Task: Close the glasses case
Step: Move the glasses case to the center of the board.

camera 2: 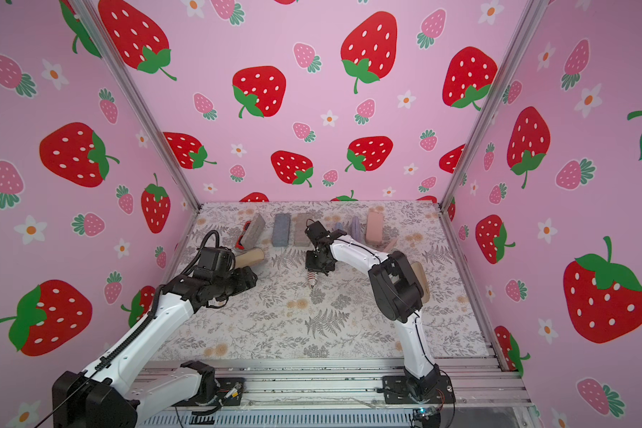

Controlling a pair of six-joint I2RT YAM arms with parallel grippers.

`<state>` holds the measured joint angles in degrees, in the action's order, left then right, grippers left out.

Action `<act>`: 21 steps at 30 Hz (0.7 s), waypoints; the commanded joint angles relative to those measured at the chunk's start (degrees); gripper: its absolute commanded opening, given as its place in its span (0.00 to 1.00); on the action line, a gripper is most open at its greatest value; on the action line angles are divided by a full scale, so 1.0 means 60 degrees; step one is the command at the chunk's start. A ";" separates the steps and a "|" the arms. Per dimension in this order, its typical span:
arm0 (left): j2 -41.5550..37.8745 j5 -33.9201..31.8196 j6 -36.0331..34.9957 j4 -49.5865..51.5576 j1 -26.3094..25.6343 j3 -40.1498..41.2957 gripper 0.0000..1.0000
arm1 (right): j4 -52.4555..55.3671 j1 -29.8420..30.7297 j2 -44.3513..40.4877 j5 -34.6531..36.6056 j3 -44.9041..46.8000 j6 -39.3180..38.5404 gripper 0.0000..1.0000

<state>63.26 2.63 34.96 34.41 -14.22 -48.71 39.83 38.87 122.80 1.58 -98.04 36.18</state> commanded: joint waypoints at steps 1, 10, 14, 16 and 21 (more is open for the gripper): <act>-0.0096 0.0059 -0.0070 0.0205 0.0084 0.0036 0.84 | 0.0392 -0.0362 0.0234 0.0110 -0.0438 -0.0385 0.25; 0.0017 0.0052 -0.0055 0.0249 0.0172 0.0021 0.84 | 0.0519 -0.0805 0.0715 -0.0160 -0.1048 -0.0841 0.36; 0.0046 -0.0012 -0.0054 0.0242 0.0201 0.0047 0.85 | 0.0426 -0.0812 0.0646 -0.0202 -0.1019 -0.0887 0.44; 0.0100 -0.0018 -0.0070 0.0232 0.0239 0.0053 0.85 | 0.0310 -0.0811 0.0494 -0.0266 -0.0886 -0.0889 0.47; 0.0417 0.0129 -0.0185 0.0074 0.0391 0.0005 0.87 | 0.0002 -0.0796 -0.0223 -0.0428 -0.0247 -0.0842 0.50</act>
<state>64.75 2.72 34.46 34.54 -12.58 -48.51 40.16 33.80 125.21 0.45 -101.30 31.64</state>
